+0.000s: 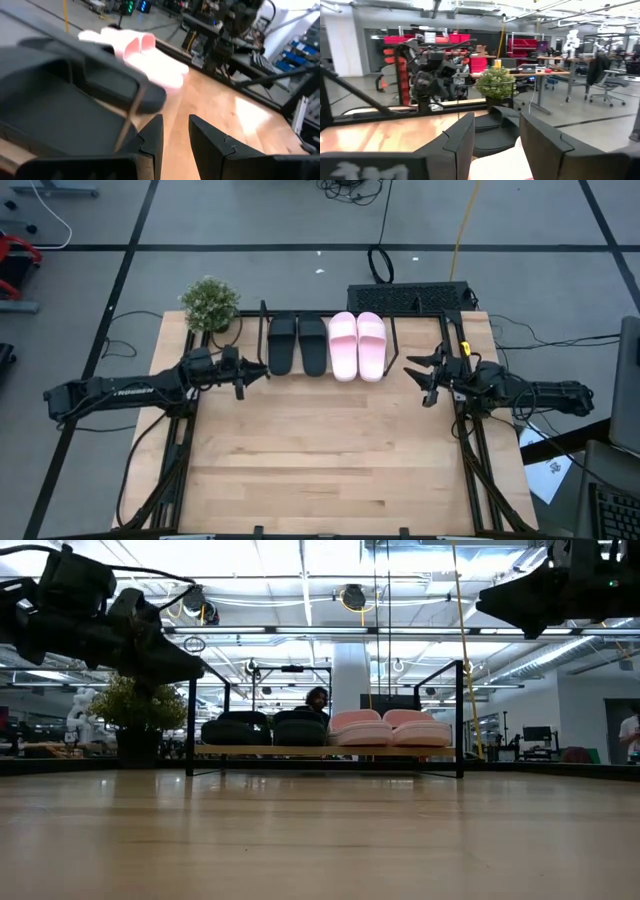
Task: Pick and place slides into the shelf
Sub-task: Return to Home Position
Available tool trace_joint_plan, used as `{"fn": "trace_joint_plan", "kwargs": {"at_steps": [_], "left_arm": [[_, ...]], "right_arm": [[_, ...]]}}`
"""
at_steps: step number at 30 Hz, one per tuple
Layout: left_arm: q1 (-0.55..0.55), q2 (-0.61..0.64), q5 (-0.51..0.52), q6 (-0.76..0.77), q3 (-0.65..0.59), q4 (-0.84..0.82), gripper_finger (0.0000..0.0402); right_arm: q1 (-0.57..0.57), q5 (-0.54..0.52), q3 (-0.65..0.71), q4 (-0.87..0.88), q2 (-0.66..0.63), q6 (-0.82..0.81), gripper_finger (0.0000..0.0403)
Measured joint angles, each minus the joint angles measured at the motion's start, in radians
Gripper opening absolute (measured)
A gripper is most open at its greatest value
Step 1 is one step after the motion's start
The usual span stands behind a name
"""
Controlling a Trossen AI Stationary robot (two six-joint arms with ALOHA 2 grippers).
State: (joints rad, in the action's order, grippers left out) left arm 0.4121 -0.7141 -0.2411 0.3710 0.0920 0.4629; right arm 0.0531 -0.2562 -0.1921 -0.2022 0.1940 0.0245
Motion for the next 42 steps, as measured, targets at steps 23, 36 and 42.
{"fn": "trace_joint_plan", "kwargs": {"at_steps": [23,36,42], "left_arm": [[-0.547,0.685,0.529,-0.131,-0.048,-0.395,0.0088],[-0.798,0.643,0.862,-0.14,-0.081,-0.384,0.0088],[-0.833,0.643,0.864,-0.097,-0.081,-0.383,0.0088]], "right_arm": [[0.013,0.025,-0.042,0.089,0.011,-0.018,0.0146],[0.02,0.024,0.099,-0.086,0.051,-0.047,0.0146],[0.057,0.196,0.099,-0.028,0.045,-0.145,0.0146]]}}
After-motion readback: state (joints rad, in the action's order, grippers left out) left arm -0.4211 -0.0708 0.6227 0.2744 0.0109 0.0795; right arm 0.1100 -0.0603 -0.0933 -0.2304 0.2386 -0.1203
